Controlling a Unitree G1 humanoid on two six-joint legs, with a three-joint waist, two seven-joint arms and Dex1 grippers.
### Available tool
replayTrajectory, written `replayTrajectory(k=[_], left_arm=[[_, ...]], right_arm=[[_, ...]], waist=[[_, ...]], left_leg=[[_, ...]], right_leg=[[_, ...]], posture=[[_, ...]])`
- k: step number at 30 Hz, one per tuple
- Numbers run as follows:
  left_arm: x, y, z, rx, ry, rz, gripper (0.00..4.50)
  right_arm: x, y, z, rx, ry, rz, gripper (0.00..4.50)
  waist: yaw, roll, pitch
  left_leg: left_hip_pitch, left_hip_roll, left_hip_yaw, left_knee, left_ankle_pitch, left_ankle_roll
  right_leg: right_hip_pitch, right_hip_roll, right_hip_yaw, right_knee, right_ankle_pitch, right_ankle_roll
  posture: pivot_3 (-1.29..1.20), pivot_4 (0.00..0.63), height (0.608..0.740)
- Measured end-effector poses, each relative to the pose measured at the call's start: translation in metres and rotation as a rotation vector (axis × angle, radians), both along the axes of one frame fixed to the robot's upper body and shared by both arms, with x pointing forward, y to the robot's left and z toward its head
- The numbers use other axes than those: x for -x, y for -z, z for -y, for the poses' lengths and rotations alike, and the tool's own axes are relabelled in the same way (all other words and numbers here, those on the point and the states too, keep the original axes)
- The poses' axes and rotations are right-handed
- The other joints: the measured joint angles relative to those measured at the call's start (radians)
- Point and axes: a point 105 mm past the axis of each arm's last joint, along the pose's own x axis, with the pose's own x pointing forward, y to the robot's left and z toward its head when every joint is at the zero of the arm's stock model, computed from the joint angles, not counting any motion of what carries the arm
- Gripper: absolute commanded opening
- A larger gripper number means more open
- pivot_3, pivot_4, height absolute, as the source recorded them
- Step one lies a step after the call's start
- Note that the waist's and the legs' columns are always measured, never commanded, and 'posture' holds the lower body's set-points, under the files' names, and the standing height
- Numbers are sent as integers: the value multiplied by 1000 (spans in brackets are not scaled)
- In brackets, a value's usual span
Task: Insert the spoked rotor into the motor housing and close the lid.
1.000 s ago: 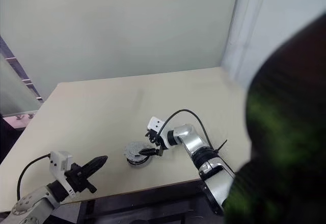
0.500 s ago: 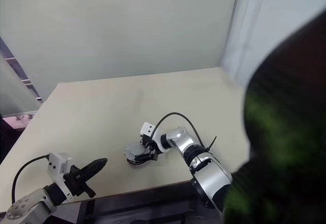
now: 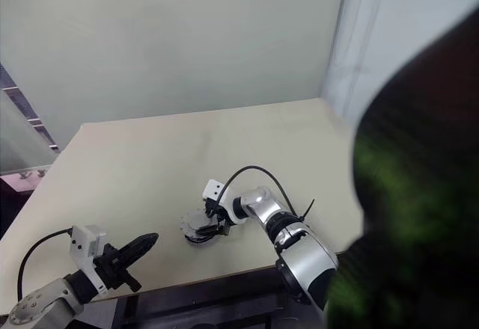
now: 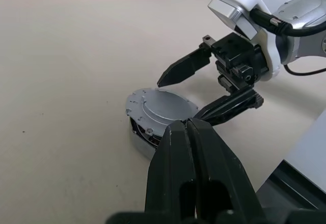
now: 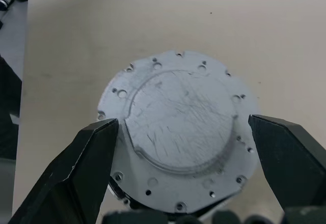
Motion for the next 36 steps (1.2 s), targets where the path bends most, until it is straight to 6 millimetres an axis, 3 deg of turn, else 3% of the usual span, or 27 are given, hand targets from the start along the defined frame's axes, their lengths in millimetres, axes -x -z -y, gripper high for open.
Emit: replayTrajectory(k=[8, 13, 36], left_arm=[[0, 0, 1, 4, -3, 6, 0], [0, 0, 1, 4, -4, 10, 0], [-2, 0, 0, -10, 8, 21, 0]], right_arm=[[2, 1, -2, 14, -14, 14, 4462], [2, 4, -1, 30, -17, 17, 3339], [0, 4, 1, 97, -50, 55, 3340]], waist=[[0, 0, 0], [0, 0, 0], [0, 0, 0]], left_leg=[[0, 0, 1, 0, 0, 0], [0, 0, 1, 0, 0, 0], [1, 0, 2, 0, 0, 0]], right_leg=[[0, 0, 1, 0, 0, 0], [0, 0, 1, 0, 0, 0], [1, 0, 2, 0, 0, 0]], posture=[[0, 0, 740], [0, 0, 740], [0, 0, 740]])
